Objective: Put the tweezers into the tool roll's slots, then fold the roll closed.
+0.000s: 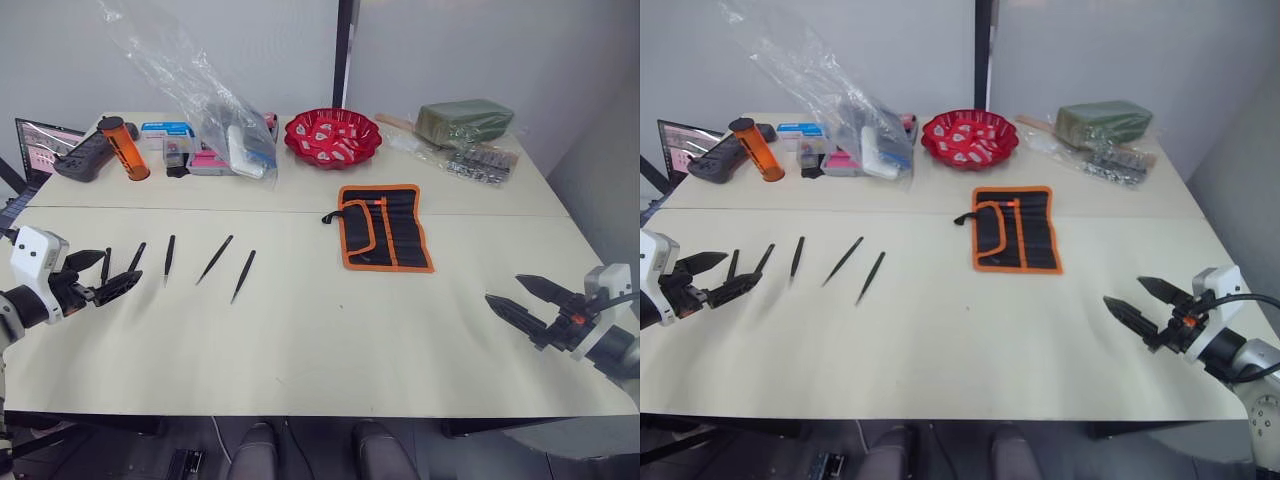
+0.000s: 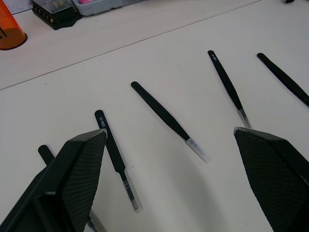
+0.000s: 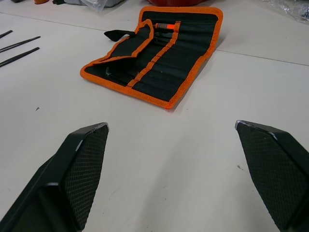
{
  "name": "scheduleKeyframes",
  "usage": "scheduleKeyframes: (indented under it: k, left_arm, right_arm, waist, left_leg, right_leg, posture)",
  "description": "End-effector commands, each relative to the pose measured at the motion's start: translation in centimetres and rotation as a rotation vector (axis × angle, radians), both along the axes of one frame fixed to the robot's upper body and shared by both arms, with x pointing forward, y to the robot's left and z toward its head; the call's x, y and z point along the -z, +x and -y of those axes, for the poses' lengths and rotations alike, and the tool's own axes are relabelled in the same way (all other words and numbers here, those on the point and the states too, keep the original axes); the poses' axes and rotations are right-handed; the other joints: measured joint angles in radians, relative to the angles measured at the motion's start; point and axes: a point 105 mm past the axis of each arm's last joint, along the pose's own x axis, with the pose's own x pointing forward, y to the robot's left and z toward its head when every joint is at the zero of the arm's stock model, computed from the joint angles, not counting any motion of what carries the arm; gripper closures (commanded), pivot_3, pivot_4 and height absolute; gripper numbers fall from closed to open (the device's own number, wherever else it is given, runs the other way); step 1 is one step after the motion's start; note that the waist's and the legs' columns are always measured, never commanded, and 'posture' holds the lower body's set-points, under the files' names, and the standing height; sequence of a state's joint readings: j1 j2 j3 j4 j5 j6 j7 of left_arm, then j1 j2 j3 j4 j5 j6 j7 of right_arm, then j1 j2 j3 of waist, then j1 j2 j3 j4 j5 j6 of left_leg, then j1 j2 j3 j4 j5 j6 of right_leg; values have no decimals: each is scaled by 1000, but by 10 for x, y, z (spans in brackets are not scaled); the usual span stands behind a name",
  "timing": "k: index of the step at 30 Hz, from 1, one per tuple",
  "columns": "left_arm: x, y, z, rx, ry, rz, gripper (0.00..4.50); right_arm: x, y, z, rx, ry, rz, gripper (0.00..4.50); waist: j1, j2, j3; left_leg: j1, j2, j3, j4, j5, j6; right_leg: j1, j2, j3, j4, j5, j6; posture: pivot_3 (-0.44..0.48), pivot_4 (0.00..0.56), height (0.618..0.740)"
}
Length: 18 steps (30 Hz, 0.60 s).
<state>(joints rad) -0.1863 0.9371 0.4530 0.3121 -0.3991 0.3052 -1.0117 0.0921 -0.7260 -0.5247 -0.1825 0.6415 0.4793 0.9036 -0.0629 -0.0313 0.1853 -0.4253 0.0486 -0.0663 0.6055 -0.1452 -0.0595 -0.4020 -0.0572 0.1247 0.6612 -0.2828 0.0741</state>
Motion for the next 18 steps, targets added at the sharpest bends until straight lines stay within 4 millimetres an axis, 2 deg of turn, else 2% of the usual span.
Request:
scheduleKeyframes:
  k: [1, 5, 8, 11, 15, 18]
  left_arm:
    - [-18, -3, 0, 13, 2, 55, 0]
    - [-20, -12, -8, -33, 36, 67, 0]
    - [-25, -18, -6, -26, 29, 77, 0]
    - [-31, -31, 5, 10, -41, 83, 0]
    - [-28, -47, 18, 30, -80, 62, 0]
    - [-31, -56, 41, 85, -112, 71, 0]
  right_arm:
    - [-9, 4, -1, -13, -30, 42, 38]
    - [-19, 21, -16, -69, -10, 30, 38]
    - [-25, 29, -27, -101, -4, 23, 38]
    - [-36, 41, -50, -171, -10, 52, 38]
    - [-47, 55, -84, -267, 3, 77, 38]
    - [-45, 74, -111, -258, -40, 75, 38]
  waist:
    - [0, 0, 0]
    - [-12, 0, 0]
    - [-8, 0, 0]
    - [-7, -1, 0]
    - [-6, -1, 0]
    - [-7, -1, 0]
  left_leg:
    - [0, 0, 0, 0, 0, 0]
    - [0, 0, 0, 0, 0, 0]
    - [1, 1, 0, -1, 0, 0]
    - [0, 1, 0, 0, 0, 0]
    - [0, 0, 0, 0, 0, 0]
    - [0, 1, 0, 0, 0, 0]
  right_leg:
    - [0, 0, 0, 0, 0, 0]
    - [0, 0, 1, 0, 0, 0]
    - [-1, 0, 1, 2, 0, 0]
    - [-1, 0, 0, 1, 0, 0]
    - [-1, 0, 0, 1, 0, 0]
    - [-1, 0, 0, 1, 0, 0]
  posture:
    - [0, 150, 740]
    - [0, 150, 740]
    - [0, 150, 740]
    - [0, 150, 740]
    - [0, 150, 740]
    - [0, 150, 740]
